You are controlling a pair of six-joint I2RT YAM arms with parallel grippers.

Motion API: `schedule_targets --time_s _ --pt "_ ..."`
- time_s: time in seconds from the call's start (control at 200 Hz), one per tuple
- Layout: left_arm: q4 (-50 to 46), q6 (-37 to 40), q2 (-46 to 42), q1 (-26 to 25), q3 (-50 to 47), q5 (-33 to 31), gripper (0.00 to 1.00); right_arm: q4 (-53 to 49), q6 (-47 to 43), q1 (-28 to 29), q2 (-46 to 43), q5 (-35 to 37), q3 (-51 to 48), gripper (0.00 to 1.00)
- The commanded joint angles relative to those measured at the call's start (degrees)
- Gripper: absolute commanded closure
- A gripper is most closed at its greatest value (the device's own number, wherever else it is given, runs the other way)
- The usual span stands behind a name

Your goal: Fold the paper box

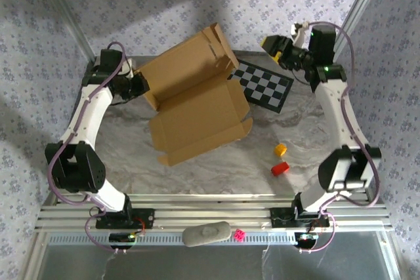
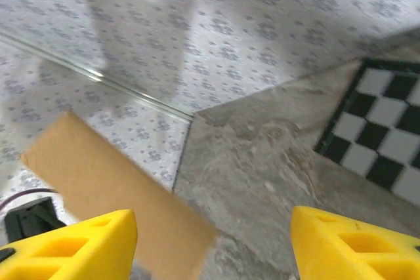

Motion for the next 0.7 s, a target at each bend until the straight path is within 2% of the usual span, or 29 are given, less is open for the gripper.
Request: schedule_targets --time_s 0.0,0.185,0.46,0.695 --pt "-1.8 3.7 1.0 0.2 2.4 4.3 1.0 -1.7 -4.0 1.4 9.2 -11.7 8.0 0.32" --pt "-2.2 3.9 2.1 0.1 1.8 5.9 1.0 -9.0 -7.7 7.2 17.4 -17.5 20.5 0.28" --pt "-3.1 4.3 3.0 0.2 2.2 5.7 1.0 -5.9 -6.0 9.8 15.5 -17.6 17.9 0.28" --pt "-3.3 4.3 3.8 0.2 3.8 5.9 1.0 -15.8 -14.3 11.9 15.2 -11.2 19.7 0.29"
